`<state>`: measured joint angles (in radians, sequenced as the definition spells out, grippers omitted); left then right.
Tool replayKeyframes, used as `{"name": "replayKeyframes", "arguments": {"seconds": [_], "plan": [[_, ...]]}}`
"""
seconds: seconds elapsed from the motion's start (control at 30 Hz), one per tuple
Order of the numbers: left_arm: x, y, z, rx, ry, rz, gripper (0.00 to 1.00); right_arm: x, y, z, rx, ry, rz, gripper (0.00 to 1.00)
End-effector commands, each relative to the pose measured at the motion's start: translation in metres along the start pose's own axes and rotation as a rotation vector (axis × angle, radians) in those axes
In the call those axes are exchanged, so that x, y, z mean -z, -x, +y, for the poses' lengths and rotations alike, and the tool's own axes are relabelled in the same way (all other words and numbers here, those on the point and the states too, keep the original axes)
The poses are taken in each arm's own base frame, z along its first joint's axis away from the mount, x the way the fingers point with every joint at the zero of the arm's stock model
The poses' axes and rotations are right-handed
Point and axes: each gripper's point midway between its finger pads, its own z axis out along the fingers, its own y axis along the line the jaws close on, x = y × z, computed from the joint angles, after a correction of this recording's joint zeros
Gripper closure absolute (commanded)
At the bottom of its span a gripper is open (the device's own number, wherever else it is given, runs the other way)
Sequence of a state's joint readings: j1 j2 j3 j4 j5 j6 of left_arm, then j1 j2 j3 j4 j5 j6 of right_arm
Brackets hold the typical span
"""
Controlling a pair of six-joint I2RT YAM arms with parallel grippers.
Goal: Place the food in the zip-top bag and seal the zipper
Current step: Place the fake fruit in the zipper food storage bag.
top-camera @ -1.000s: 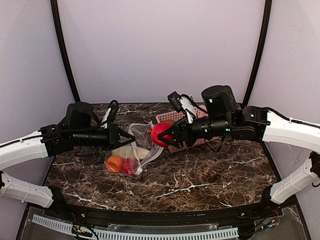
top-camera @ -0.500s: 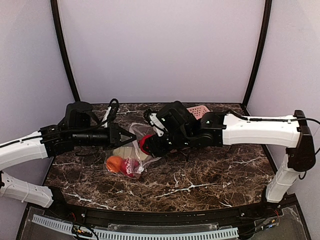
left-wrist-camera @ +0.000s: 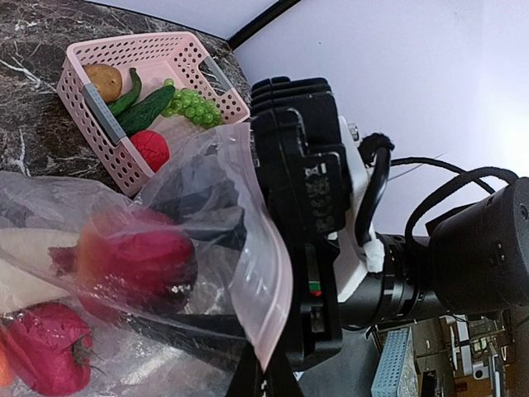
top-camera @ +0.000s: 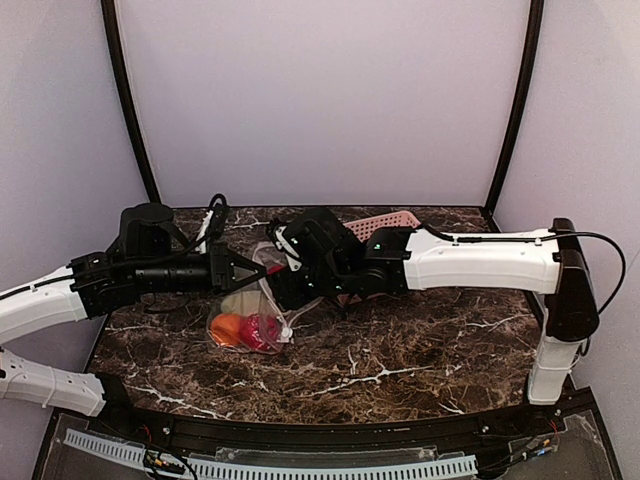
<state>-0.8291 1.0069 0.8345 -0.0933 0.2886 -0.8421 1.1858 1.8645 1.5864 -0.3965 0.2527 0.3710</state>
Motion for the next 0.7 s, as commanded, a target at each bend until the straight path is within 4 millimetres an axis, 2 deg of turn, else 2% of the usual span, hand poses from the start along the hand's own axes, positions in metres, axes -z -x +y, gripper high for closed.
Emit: {"name": "replayKeyframes", "arguments": {"seconds": [0.0,0.23,0.47,0.67], "plan": [[0.005,-0.003,-0.008,-0.011,-0.033,0.007,0.99,-0.003,0.023,0.001,-0.017,-0.015,-0.076,0.28],[0.005,-0.001,-0.007,-0.009,-0.027,0.000,0.99,0.004,0.021,-0.003,-0.026,-0.020,-0.080,0.11],[0.007,-0.001,-0.007,-0.006,-0.023,-0.006,0.99,0.020,0.026,-0.006,-0.038,-0.011,-0.109,0.10],[0.007,-0.002,-0.002,-0.010,0.000,-0.008,0.99,0.036,0.032,-0.001,-0.020,0.042,-0.131,0.07]]}}
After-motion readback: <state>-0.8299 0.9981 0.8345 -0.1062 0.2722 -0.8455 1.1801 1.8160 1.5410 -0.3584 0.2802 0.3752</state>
